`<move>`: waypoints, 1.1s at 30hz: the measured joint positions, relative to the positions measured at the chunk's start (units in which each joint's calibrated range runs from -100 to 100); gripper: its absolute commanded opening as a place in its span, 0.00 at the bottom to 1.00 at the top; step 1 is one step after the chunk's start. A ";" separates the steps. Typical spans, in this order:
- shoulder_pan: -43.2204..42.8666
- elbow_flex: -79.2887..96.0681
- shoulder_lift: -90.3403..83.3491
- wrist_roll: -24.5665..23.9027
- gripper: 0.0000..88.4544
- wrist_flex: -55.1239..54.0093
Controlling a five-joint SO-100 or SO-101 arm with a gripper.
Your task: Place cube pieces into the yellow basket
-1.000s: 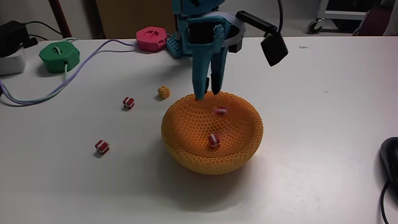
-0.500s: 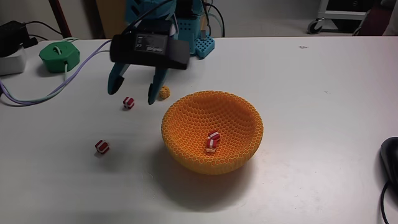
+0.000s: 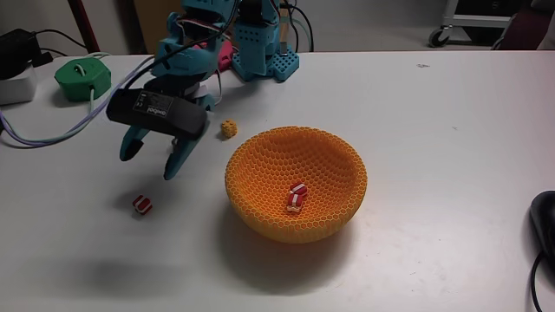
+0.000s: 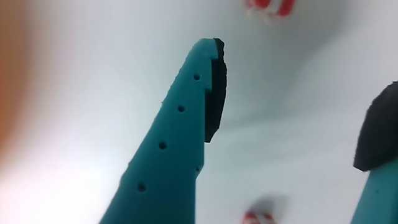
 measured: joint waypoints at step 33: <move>-6.77 -30.25 4.53 14.02 0.00 18.64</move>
